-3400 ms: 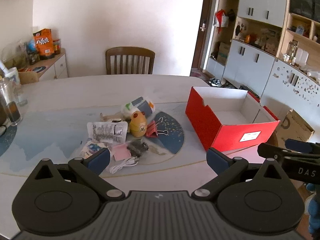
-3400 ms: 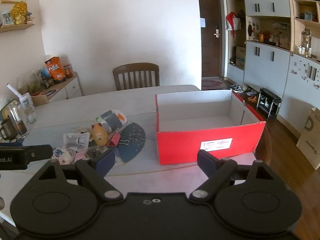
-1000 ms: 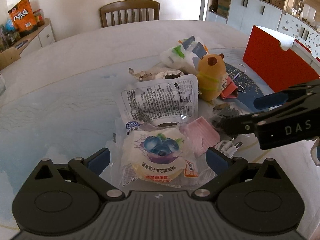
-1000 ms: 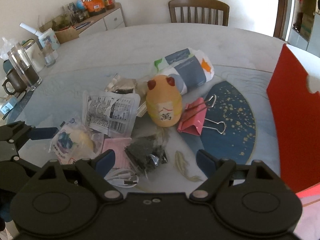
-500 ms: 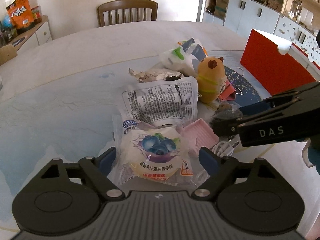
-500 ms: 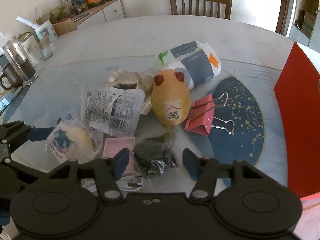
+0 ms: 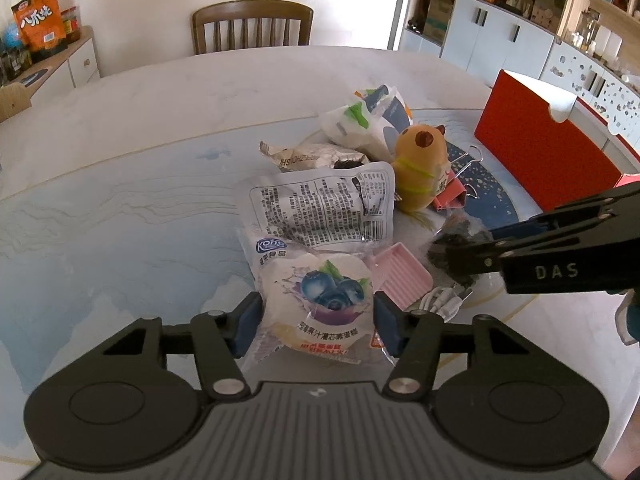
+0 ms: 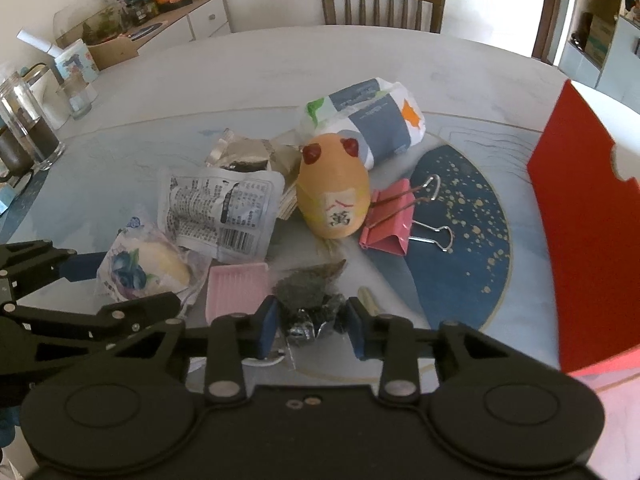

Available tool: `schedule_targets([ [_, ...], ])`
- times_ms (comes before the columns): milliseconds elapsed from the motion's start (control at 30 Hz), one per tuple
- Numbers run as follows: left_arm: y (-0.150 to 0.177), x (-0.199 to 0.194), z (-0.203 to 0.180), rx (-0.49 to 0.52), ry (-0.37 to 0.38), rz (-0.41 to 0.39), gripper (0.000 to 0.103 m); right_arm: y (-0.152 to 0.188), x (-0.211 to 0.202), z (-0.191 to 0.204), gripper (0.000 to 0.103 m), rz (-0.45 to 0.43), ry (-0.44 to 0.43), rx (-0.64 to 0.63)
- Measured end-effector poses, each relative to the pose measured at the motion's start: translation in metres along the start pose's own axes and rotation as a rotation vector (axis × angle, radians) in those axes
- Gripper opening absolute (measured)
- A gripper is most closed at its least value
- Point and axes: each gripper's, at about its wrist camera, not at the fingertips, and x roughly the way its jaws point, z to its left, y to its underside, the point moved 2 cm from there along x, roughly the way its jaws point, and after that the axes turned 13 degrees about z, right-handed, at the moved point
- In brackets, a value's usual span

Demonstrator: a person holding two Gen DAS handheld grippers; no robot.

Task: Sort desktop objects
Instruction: 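Grasp the blueberry snack pack with the left tool while the right tool grasps the dark bag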

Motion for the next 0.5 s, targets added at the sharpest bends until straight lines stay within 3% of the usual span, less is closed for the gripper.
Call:
schedule_targets([
  [500,-0.001,-0.040,-0.025,0.001,-0.014,-0.038,0.058,0.023,-0.046,-0.010,0.033,-0.063,-0.051,0.032],
])
